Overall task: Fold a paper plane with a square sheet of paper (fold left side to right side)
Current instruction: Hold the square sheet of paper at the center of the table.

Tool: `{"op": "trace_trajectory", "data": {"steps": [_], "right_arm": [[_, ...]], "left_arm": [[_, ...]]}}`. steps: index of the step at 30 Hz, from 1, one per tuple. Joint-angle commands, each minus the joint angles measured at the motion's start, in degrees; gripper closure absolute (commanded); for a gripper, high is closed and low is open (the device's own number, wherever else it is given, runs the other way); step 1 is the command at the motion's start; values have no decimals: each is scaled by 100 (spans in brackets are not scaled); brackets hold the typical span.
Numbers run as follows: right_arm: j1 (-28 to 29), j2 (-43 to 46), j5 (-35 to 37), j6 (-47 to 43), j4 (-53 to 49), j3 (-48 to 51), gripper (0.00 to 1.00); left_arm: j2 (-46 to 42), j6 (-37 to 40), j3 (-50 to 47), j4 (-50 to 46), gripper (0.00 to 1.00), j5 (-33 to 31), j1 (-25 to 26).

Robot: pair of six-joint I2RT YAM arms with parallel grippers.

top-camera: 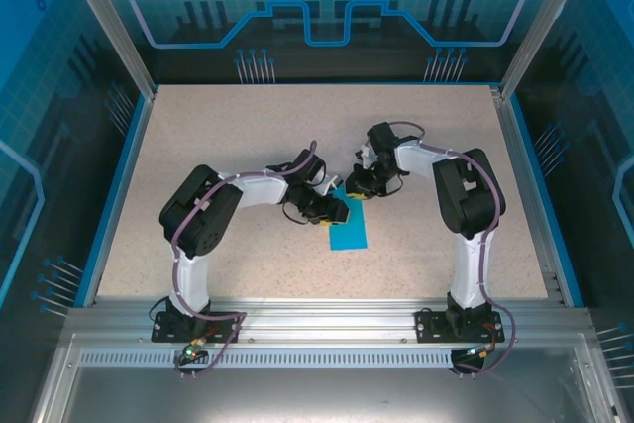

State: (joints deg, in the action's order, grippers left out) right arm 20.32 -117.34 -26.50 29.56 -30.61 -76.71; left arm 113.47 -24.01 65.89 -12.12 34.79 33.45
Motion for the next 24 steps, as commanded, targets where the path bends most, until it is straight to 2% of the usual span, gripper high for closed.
{"op": "trace_trajectory", "data": {"steps": [1,4,7,12,14,19,24], "right_arm": [[27,535,45,-86,-133,31,77],[-16,976,269,-175,-367,114,66],[-46,1478,413,-337,-659,439,63],[22,2071,-47,-291,-571,1461,86],[154,2153,-232,-116,-338,1860,91],[468,1840,-258,180,82,2406,92],[535,1474,105,144,-124,2460,92]], "left_arm": [[188,10,100,-184,56,8,36],[210,-10,58,-238,56,-50,38],[167,-21,12,-251,57,-68,32],[123,-42,37,-298,57,-117,41],[123,-69,60,-311,57,-137,46],[114,-173,132,-315,57,-196,50],[118,-239,391,-386,57,-331,38]]}}
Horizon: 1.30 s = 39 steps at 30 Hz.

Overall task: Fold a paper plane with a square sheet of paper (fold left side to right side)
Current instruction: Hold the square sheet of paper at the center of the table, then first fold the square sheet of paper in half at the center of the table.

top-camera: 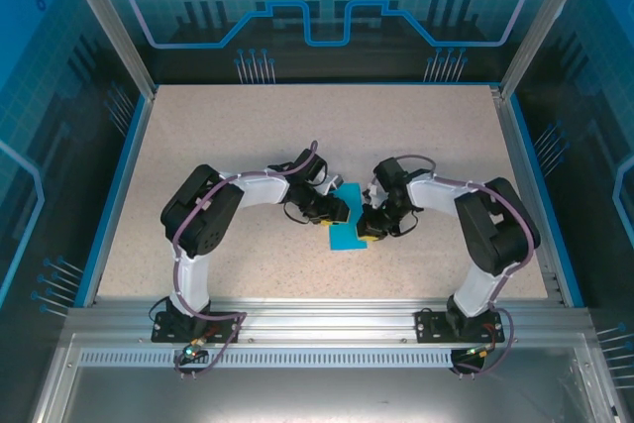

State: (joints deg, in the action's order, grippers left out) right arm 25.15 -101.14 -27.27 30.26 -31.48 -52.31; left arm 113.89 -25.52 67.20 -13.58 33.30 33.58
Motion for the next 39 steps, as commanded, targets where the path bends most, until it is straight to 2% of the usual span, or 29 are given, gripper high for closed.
{"op": "trace_trajectory", "data": {"steps": [1,11,20,25,27,30,34,39], "right_arm": [[47,-211,297,46,-119,12,92],[45,-529,842,-164,-455,88,92],[34,-458,806,-169,-387,160,92],[36,-296,473,-189,-67,160,91],[39,-100,318,-203,79,160,88],[4,270,303,-246,93,29,79],[-188,669,375,-360,-48,-182,67],[-512,662,448,-492,-281,-457,61]], "left_arm": [[108,-81,357,-301,57,-236,8],[762,59,1301,-684,56,-397,-384],[1169,152,1640,-831,56,-549,-813],[1192,266,2086,-1079,55,-516,-1077],[1053,344,2224,-1189,53,-499,-1091],[723,351,2162,-1239,52,-424,-1094],[165,167,1545,-980,53,-283,-1062],[-314,-55,691,-734,54,-122,-730]]}}
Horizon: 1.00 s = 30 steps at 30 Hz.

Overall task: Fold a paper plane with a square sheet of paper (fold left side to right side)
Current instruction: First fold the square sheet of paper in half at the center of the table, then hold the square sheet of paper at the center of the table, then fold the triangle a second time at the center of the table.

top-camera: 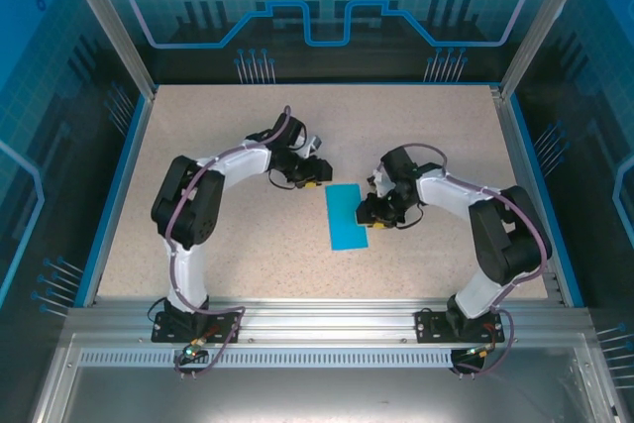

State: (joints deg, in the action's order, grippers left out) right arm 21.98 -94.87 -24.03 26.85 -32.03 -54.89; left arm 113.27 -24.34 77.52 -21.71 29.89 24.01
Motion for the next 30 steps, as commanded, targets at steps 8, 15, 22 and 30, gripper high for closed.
{"op": "trace_trajectory", "data": {"steps": [8,15,22,30], "right_arm": [[-405,-142,289,13,-208,-271,58],[-438,-277,199,31,-72,-290,53],[-560,-469,33,-4,118,-549,52],[-573,-1223,-65,-31,151,-1338,52]], "left_arm": [[-73,-481,-709,388,54,184,614],[216,-331,-439,37,55,2,680],[204,-319,-609,24,55,-38,701],[143,-282,-714,-35,55,-97,708]]}}
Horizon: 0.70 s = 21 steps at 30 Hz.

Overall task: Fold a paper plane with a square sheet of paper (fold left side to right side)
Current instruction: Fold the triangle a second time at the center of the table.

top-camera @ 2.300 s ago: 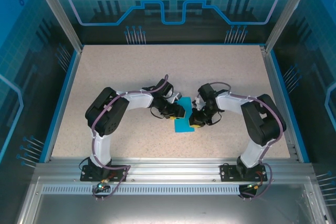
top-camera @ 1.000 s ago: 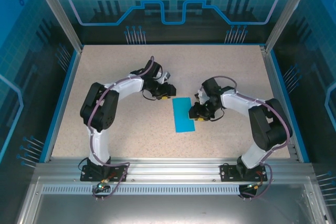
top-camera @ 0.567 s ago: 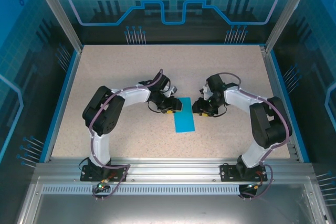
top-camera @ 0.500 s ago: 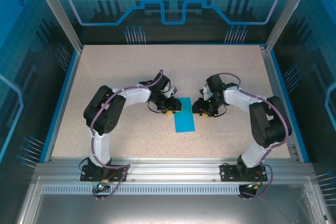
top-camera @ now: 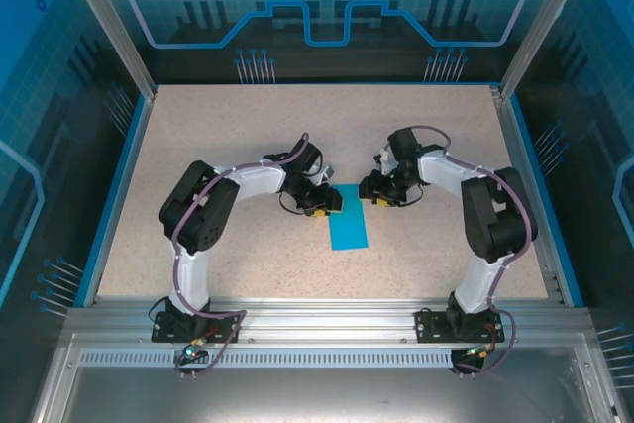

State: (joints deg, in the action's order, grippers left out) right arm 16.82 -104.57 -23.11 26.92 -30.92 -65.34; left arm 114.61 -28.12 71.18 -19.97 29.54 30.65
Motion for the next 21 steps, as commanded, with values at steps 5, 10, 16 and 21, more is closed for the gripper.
{"op": "trace_trajectory", "data": {"steps": [5,10,16,21], "right_arm": [[-56,-658,-158,-72,-46,-781,52],[-23,-847,-106,-73,-160,-990,53],[-7,-792,-186,-100,-95,-795,53],[13,-878,-397,-181,39,-749,53]], "left_arm": [[-24,78,-146,-181,56,-63,61],[-89,51,-203,-139,56,-72,78],[-131,76,-236,-167,56,-84,86],[-114,70,-262,-154,56,-92,95]]}}
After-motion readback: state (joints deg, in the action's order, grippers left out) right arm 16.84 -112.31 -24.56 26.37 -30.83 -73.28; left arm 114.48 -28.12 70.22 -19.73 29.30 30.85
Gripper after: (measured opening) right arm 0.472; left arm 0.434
